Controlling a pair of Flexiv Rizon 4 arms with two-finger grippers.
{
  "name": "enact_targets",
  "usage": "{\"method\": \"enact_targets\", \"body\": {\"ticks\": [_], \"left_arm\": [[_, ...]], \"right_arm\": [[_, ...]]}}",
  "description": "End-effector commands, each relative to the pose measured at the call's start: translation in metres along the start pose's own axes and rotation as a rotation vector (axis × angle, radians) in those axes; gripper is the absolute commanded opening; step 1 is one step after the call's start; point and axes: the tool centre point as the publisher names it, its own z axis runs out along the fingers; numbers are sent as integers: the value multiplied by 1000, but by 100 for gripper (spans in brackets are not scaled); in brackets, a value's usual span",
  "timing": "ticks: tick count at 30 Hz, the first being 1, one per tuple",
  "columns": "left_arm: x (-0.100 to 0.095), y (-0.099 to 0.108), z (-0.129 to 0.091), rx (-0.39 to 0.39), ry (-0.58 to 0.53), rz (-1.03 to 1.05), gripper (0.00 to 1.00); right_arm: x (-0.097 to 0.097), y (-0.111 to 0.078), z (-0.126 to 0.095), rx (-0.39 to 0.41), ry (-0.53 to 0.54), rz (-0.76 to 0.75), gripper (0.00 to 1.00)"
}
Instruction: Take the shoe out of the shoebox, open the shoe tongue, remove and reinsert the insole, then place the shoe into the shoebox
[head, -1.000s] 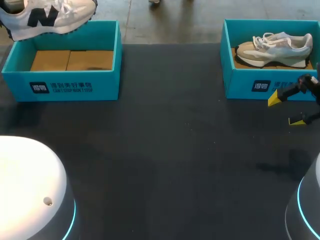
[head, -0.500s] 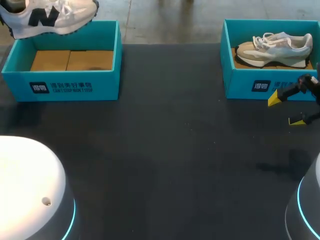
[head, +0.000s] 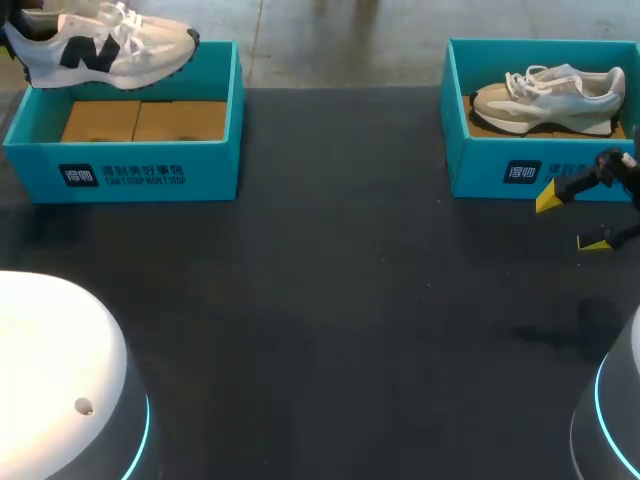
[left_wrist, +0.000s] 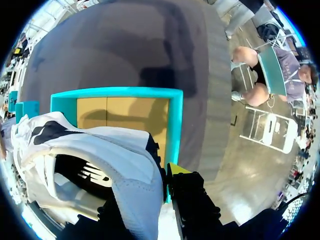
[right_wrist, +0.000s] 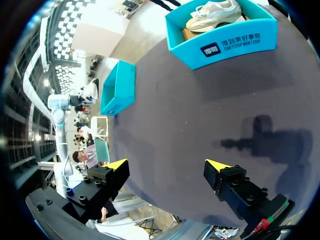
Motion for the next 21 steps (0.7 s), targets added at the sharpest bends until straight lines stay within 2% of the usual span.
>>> {"method": "enact_targets", "body": {"ticks": [1, 11, 21], "left_arm": [[-1, 3, 7, 0, 2, 8, 0], [-2, 16, 24, 2, -5, -4, 0], [-1, 35, 54, -11, 50, -24, 0]], "right_arm": [[0, 0, 1, -1, -4, 2, 100], [0, 0, 1, -1, -4, 2, 100], [0, 0, 1, -1, -4, 2, 100]]}}
